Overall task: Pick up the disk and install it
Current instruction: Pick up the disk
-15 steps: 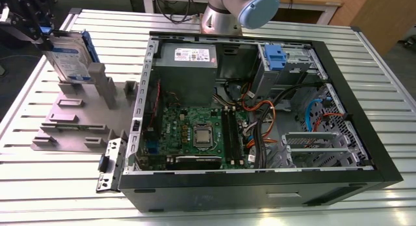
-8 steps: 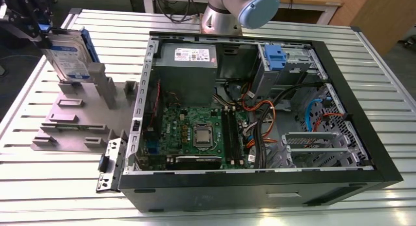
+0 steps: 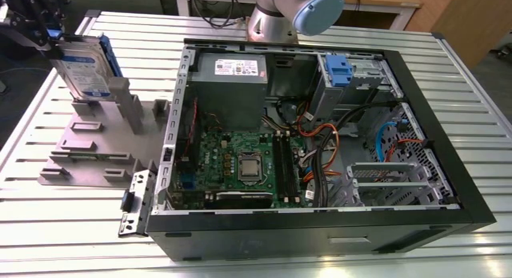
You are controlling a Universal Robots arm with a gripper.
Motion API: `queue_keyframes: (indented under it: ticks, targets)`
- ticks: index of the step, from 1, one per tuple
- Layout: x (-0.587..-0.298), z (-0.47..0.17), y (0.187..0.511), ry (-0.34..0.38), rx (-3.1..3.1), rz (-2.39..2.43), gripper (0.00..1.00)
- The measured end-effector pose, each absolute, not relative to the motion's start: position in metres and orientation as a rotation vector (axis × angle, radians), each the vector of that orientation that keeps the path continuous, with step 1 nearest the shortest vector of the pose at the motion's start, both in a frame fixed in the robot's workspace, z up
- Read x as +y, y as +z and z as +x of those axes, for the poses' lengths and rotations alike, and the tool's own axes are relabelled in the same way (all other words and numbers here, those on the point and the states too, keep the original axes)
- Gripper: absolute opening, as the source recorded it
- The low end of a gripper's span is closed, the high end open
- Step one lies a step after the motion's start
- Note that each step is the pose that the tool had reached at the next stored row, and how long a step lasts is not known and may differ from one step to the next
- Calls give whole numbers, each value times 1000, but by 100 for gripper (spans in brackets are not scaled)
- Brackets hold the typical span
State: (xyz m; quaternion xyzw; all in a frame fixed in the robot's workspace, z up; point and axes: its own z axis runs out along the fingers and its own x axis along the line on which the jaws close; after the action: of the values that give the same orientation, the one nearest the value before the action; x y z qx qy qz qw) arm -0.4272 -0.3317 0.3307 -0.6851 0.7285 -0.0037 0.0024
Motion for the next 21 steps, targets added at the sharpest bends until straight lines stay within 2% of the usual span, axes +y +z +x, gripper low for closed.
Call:
queue_keyframes:
  ticks: [21]
  targets:
    - [-332,-427,344,-11,2285,-2148,36]
